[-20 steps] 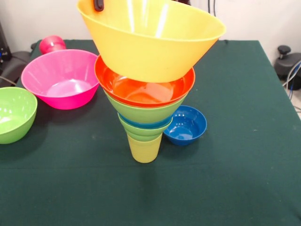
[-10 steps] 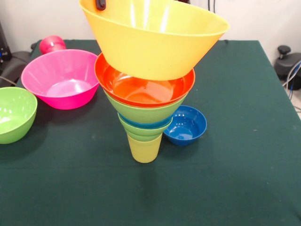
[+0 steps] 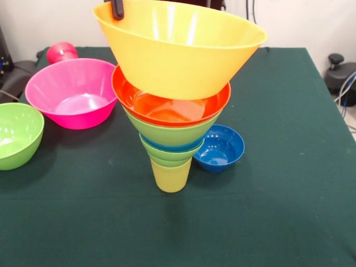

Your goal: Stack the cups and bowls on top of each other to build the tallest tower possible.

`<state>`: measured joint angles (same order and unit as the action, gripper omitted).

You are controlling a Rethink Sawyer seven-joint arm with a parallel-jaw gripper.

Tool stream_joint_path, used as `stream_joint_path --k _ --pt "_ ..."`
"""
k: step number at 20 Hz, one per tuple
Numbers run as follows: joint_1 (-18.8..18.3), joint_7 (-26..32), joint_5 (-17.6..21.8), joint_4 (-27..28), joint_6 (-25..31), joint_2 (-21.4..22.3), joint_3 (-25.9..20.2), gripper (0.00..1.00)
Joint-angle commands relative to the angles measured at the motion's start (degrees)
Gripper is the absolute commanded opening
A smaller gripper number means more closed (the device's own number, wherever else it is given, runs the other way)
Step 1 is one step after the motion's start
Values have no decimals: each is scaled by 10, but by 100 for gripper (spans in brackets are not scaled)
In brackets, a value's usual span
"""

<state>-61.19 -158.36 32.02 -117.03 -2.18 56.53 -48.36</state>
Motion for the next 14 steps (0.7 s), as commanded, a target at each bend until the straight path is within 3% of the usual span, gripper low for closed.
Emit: stream_joint_path --k 1,14 --pt "10 20 39 -30 -4 -22 2 0" --pt "15 25 33 -31 21 -19 2 0"
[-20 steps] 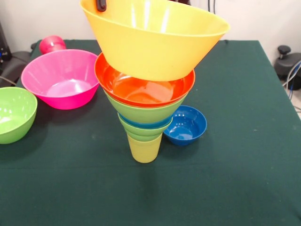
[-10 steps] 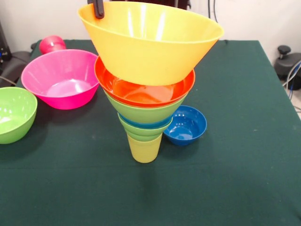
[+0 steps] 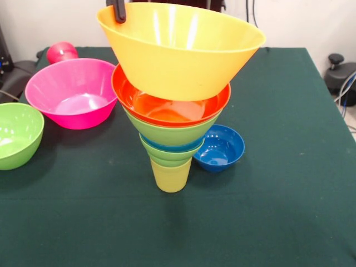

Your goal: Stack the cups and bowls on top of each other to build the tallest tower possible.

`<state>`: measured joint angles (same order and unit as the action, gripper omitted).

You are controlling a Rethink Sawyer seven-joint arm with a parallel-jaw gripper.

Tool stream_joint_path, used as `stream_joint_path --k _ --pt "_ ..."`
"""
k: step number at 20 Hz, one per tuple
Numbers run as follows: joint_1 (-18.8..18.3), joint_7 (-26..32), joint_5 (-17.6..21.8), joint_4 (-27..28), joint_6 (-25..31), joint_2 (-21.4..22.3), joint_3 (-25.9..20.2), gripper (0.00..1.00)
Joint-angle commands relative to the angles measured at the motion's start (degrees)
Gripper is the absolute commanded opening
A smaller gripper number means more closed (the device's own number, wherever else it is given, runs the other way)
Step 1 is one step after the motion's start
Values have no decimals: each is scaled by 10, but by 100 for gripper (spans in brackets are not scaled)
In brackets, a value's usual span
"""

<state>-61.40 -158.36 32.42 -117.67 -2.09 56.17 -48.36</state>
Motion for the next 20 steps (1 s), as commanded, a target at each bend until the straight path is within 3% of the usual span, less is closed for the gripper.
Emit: stream_joint_path --k 1,20 --pt "15 27 30 -24 22 -17 1 0" --pt "-3 56 35 -1 61 -44 -16 0"
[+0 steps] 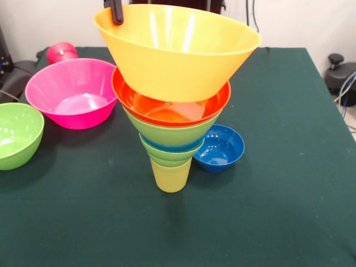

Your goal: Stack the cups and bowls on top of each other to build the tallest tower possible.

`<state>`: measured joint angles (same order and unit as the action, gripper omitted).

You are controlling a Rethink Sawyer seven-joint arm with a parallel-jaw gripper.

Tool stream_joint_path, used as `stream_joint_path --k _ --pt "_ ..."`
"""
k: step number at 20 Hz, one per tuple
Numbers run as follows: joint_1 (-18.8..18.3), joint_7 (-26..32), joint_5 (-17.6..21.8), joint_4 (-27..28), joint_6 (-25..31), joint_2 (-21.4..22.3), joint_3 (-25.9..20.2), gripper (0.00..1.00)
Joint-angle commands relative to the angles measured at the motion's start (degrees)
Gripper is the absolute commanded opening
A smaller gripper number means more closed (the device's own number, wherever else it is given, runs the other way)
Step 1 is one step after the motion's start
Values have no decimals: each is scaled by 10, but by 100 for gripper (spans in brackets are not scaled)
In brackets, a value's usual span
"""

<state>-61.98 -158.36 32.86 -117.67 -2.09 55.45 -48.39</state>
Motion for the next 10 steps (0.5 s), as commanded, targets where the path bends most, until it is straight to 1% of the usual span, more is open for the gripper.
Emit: stream_joint_path --k 1,6,10 --pt "0 60 31 1 64 -38 -17 0" --pt "-7 71 29 11 79 -45 -23 0" --pt "-3 72 31 17 83 -47 -19 0"
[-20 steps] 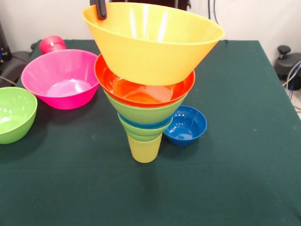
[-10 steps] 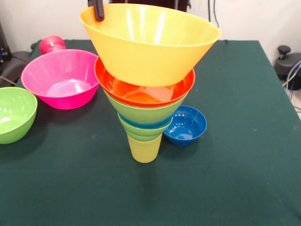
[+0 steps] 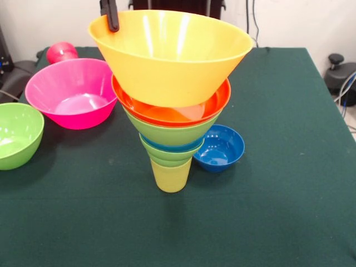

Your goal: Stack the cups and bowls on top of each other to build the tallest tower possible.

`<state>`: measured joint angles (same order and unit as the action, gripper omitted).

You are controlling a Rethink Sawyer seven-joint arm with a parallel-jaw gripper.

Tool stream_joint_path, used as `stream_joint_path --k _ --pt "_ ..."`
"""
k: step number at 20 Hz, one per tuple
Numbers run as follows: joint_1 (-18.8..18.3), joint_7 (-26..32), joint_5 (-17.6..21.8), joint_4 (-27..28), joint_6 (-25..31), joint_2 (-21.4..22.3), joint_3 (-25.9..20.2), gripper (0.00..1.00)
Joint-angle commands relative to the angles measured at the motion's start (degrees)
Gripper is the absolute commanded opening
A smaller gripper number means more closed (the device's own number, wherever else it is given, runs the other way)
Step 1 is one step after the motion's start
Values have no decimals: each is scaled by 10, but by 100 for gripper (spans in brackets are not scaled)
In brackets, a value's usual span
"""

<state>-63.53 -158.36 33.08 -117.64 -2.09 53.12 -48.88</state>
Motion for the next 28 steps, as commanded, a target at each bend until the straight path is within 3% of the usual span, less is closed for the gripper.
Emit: stream_joint_path --k 1,19,28 --pt "15 71 29 19 83 -25 -11 0" --pt "48 60 17 49 96 -34 7 0" --pt "43 65 17 50 110 -40 -2 0"
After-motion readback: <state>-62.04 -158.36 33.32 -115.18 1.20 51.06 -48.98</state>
